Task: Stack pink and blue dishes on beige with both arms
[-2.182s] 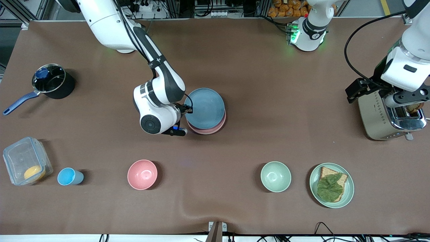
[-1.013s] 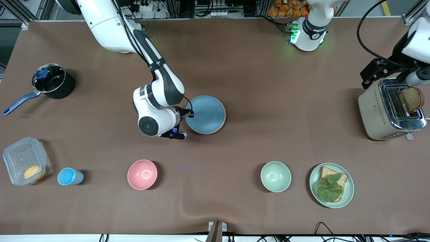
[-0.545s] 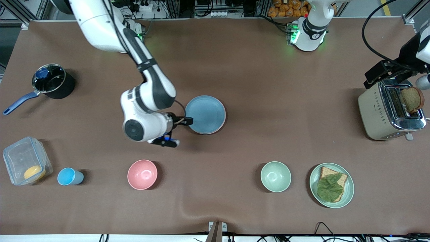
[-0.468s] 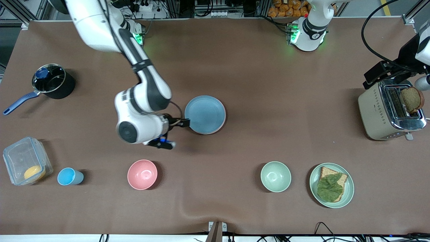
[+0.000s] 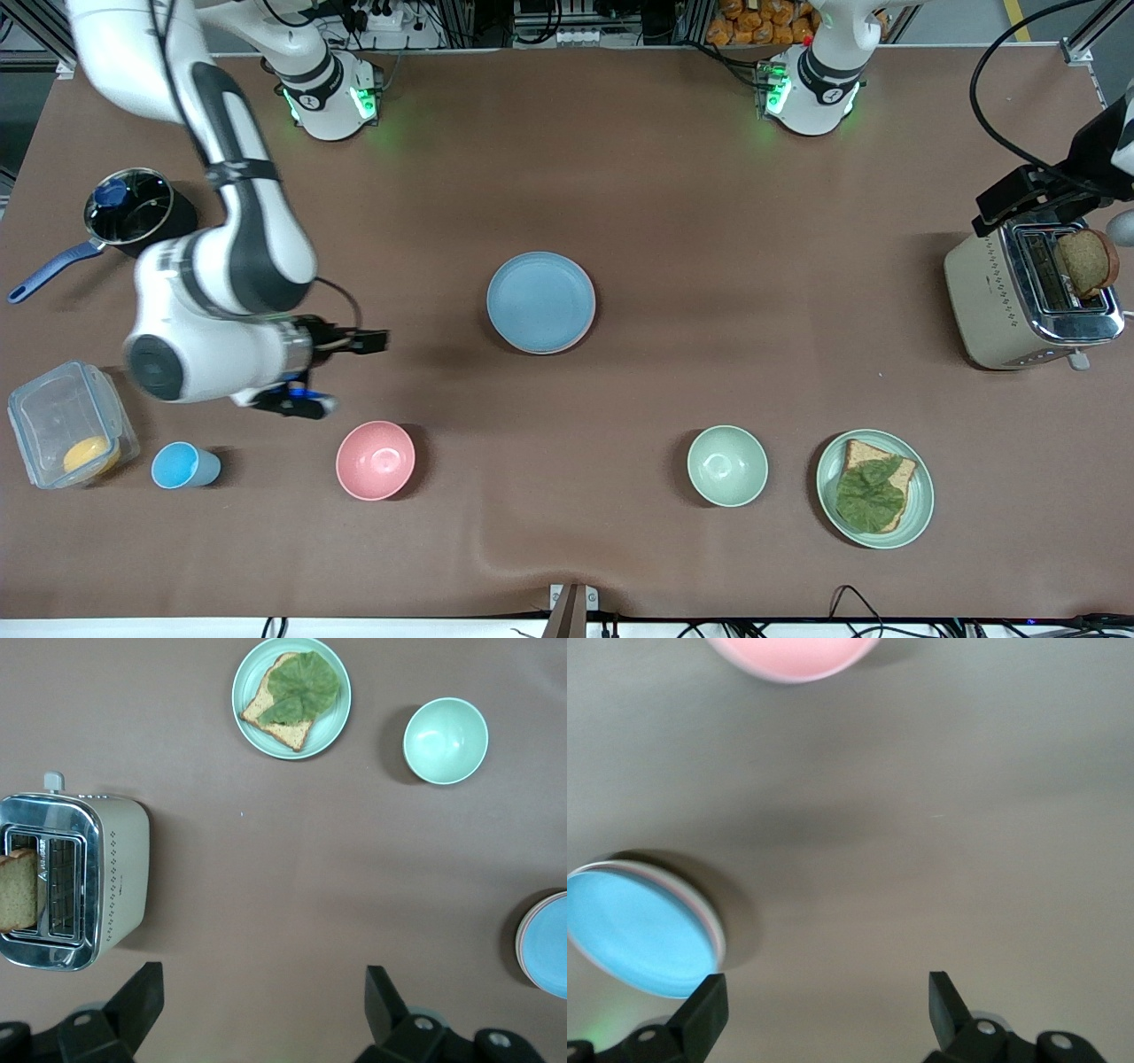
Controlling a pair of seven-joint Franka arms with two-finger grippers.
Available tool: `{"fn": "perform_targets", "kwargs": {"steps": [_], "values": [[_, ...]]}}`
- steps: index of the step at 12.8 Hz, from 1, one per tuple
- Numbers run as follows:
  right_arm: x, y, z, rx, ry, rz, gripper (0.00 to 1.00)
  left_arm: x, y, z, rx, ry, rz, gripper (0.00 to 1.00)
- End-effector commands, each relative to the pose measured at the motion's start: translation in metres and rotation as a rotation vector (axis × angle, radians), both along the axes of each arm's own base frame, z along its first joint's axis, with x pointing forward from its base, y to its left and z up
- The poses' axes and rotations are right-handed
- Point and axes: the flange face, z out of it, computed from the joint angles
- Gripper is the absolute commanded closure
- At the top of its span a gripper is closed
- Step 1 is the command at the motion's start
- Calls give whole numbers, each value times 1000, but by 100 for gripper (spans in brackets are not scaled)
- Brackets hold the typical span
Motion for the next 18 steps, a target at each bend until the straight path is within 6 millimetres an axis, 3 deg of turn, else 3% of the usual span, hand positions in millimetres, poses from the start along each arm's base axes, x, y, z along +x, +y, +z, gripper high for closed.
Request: {"fn": "perform_targets", "kwargs": {"steps": [1,4,5,7,10,14,17,18], "values": [[-4,-32,30,-67,-36,19,0,0,6,-8,-20,28,-10,0],[-1,-67,50,-129,-87,51,0,1,8,-9,-10,27,-7,0],[-4,-75,67,-126,-111,61,0,2,7,-11,-8,30,-7,0],[-14,-112,99,-129,-150,9,0,1,10,-10,-7,29,-6,0],[-47,-145,159,-127,-240,-47,0,-1,7,-6,-7,23,-12,0],[-75,-157,224,-144,-338,-45,0,-14,6,3,-6,46,-93,0],[-89,-171,250,-166,-381,0,0,-18,2,3,-1,71,-122,0],[-93,-171,249,-163,-358,10,0,-19,1,3,-1,71,-123,0]]}}
